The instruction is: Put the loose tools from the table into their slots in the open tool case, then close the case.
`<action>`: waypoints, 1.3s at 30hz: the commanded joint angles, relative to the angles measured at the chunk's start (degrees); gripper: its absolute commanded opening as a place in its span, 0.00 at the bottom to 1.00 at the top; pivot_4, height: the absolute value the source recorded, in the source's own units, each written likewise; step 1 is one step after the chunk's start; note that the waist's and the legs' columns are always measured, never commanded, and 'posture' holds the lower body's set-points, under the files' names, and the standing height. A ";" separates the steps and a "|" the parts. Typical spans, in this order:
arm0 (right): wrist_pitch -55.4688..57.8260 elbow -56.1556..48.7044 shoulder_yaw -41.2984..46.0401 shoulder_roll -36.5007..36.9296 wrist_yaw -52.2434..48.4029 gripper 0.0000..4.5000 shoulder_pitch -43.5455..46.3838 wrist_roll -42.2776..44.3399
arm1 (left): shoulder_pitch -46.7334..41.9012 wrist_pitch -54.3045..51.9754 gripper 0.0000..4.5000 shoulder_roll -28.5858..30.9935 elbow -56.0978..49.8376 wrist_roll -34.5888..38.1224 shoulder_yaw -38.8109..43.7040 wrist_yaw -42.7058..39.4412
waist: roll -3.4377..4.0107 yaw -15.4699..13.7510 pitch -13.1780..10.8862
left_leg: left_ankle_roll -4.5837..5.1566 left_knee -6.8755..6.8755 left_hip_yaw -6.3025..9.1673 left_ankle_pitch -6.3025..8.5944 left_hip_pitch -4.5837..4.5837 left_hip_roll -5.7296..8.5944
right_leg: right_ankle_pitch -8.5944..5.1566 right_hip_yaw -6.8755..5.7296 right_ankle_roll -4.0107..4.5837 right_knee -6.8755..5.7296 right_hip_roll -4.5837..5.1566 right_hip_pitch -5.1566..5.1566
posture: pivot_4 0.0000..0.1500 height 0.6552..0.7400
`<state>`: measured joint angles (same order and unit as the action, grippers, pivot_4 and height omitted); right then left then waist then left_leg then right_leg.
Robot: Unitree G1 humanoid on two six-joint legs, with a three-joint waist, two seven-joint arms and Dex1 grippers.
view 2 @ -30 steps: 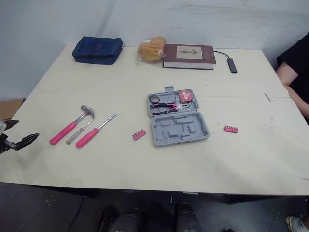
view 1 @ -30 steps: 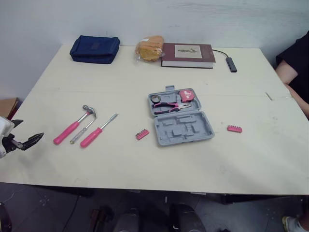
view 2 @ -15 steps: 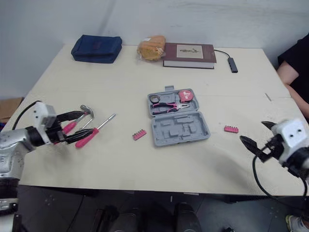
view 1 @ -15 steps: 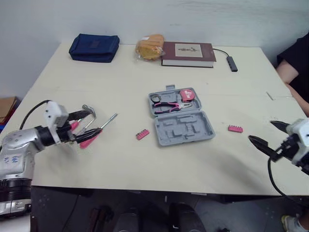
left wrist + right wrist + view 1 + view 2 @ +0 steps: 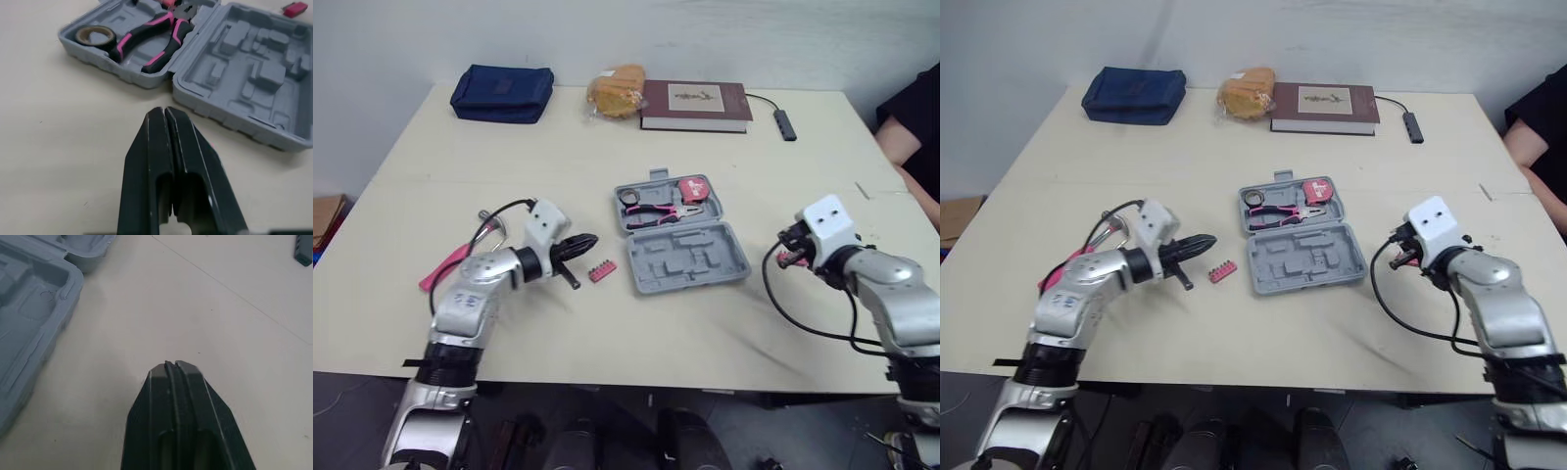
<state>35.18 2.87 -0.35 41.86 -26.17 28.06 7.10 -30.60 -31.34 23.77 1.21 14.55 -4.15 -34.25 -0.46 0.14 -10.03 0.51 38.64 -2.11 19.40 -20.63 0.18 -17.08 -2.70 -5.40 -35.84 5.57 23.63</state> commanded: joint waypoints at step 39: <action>-7.33 19.26 -6.03 -9.74 -16.88 0.01 15.89 -8.20 | -16.99 5.16 0.00 -8.63 26.28 -9.93 -5.94 -2.93 | 0.01 0.14 0.01 | 0.01 0.38 0.08 0.02 -0.58 0.02 | 0.13 -0.14 -0.19 -0.13 -0.04 0.28 | 1.00 1.00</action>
<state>25.38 27.73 -6.30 31.92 -40.71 44.70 -2.86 -46.64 -27.74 15.30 28.13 4.34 -9.08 -34.44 -0.44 0.28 -10.02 0.52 39.03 -2.03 19.43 -21.22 0.19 -16.96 -2.83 -5.60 -35.96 5.52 23.91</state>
